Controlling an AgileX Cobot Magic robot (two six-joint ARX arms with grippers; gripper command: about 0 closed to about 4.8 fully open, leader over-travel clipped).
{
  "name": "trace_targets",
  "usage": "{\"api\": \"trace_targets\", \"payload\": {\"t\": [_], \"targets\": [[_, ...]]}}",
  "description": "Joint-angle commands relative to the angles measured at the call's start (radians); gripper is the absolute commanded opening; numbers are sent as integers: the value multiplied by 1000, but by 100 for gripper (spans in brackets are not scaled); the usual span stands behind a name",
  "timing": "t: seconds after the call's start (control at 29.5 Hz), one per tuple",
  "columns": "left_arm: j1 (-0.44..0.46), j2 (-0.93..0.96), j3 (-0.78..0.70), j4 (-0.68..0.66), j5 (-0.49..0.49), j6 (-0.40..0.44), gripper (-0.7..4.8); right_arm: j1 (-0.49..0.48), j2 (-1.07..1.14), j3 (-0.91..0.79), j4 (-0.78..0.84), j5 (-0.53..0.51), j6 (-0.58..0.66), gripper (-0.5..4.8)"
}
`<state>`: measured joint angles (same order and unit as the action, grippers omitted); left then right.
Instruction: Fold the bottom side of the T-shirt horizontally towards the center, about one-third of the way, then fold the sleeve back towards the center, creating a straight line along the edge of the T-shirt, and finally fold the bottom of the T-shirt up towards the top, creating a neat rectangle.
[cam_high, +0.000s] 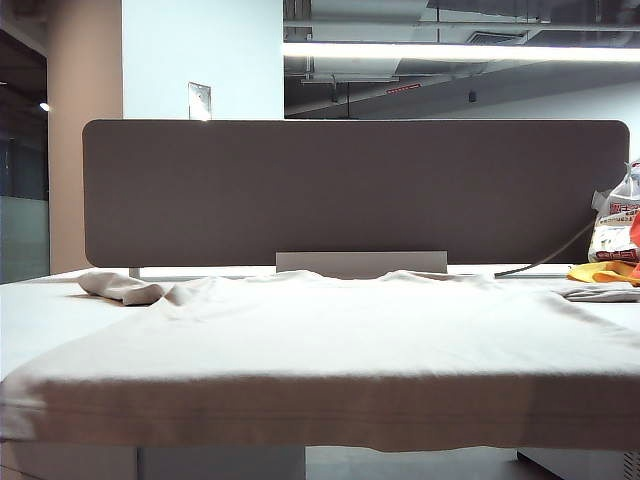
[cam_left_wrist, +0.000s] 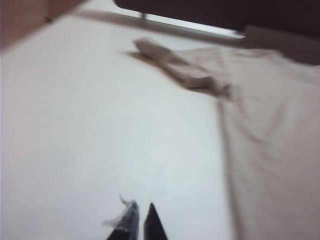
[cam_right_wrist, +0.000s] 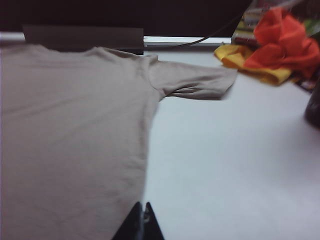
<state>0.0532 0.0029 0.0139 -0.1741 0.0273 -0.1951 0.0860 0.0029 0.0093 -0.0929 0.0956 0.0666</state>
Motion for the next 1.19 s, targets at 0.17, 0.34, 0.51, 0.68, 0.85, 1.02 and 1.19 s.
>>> {"api": "trace_targets", "payload": {"t": [0.17, 0.34, 0.51, 0.68, 0.85, 1.02, 1.19], "targets": [[0, 1, -4, -3, 119, -180, 25, 0, 0, 10, 32, 3, 147, -2], [0, 3, -4, -3, 140, -233, 16, 0, 28, 55, -2, 5, 147, -5], [0, 56, 5, -11, 216, -251, -5, 0, 149, 154, -16, 19, 148, -5], [0, 167, 34, -11, 266, -251, -5, -1, 365, 272, -18, 25, 176, -5], [-1, 298, 104, -6, 298, -251, -5, -10, 609, 353, -28, 4, 289, -1], [-1, 484, 173, 18, 362, -266, -5, -55, 825, 373, -6, -155, 385, 101], [-1, 710, 179, 119, 444, -296, 5, -158, 988, 373, 13, -337, 458, 227]]}}
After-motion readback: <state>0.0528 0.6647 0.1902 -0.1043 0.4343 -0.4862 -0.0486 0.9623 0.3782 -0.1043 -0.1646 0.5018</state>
